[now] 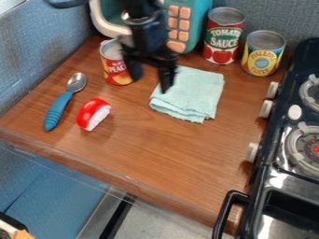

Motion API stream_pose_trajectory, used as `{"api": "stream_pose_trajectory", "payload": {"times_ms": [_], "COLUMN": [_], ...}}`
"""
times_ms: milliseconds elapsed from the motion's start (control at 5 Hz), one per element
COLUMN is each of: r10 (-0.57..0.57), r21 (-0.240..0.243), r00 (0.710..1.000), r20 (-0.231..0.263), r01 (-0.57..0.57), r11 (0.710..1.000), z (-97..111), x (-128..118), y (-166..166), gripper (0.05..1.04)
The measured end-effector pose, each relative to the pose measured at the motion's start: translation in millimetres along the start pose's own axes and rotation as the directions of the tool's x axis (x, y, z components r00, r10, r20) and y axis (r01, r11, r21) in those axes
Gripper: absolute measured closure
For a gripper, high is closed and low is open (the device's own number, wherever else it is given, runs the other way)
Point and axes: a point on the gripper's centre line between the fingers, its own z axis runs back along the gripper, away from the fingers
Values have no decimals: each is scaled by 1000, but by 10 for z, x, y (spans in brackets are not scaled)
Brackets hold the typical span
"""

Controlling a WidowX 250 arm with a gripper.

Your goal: Move the blue cloth in the middle bottom of the table

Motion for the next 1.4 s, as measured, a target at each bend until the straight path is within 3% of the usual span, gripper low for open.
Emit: {"api": "stream_pose_trajectory", "payload": {"times_ms": [400, 600, 800, 1000, 1200, 1400], "r10": [74, 77, 84, 79, 48, 23], "r21": [4, 16, 18, 15, 8, 4], "r00": [997, 997, 995, 996, 997, 994], "r20": [14, -12, -44, -51, -68, -105], "r01": [-74, -77, -83, -79, -48, -22], "r11": [997, 997, 996, 997, 999, 1000], "z": [-228, -449, -684, -726, -742, -668], "x": [468, 540, 542, 563, 453, 147], "y": [-93, -85, -101, -140, -200, -289], "gripper": [82, 82, 83, 81, 83, 85]}}
